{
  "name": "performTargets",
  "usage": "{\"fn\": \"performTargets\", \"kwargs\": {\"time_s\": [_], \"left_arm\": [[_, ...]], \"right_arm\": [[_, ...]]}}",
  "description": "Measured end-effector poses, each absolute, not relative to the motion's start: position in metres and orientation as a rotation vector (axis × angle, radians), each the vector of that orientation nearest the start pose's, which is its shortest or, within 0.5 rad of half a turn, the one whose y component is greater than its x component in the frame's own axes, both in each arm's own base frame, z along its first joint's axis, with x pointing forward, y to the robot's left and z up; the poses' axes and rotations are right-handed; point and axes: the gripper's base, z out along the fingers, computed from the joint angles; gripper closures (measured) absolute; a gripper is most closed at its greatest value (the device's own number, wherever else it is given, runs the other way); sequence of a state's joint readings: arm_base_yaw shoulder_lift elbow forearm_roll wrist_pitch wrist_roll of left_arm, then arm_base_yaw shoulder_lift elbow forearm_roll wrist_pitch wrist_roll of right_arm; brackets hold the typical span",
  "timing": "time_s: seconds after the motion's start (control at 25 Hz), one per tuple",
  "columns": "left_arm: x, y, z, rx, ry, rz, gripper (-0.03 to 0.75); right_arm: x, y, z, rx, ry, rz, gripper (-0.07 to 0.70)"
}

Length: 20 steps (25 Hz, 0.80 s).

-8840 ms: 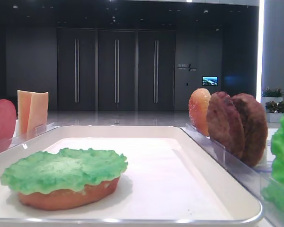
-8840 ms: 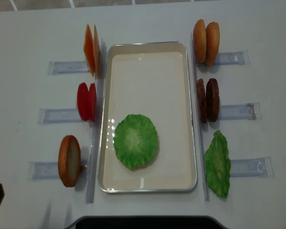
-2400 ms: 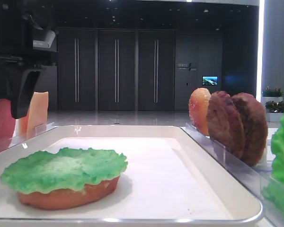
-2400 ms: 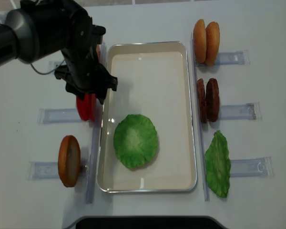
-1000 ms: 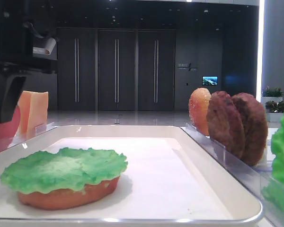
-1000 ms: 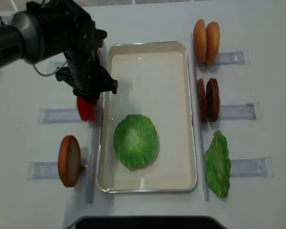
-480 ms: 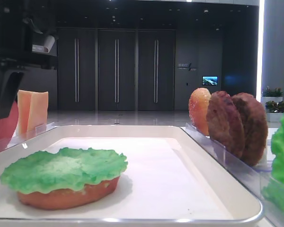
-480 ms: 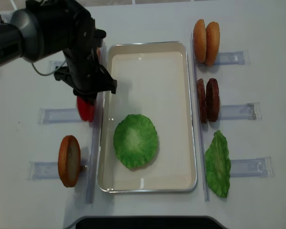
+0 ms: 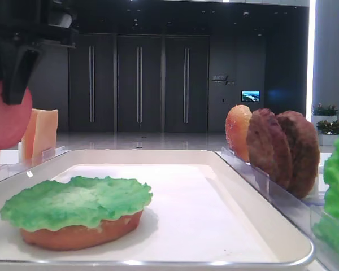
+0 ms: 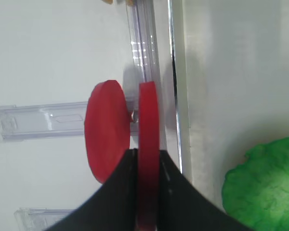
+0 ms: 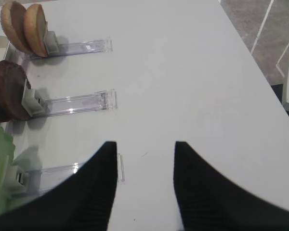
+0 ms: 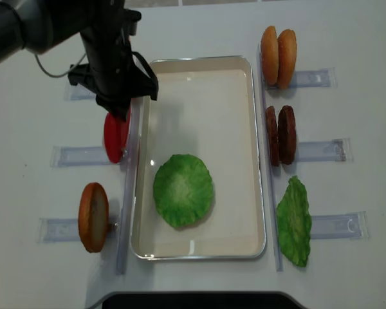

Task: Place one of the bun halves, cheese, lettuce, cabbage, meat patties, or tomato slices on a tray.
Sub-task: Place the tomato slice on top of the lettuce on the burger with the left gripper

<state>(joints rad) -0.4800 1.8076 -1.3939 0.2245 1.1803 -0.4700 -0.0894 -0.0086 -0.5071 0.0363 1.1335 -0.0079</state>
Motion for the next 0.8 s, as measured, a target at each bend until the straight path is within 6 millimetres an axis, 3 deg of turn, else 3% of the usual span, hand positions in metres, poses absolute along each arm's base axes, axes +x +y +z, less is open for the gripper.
{"fn": "performTargets", "kwargs": {"time_s": [0.48,0.8], "left_arm": [[0.324,-0.150,0.260,0.144,2.958,0.174,0.659],[0.286,-0.147,0.301,0.164,2.874,0.065,0.659]], "right_arm": [[-0.010,0.004,0.273,0.082,2.099,-0.015,0.356],[-0.010,0.004,0.273,0.082,2.099,-0.015,0.356]]}}
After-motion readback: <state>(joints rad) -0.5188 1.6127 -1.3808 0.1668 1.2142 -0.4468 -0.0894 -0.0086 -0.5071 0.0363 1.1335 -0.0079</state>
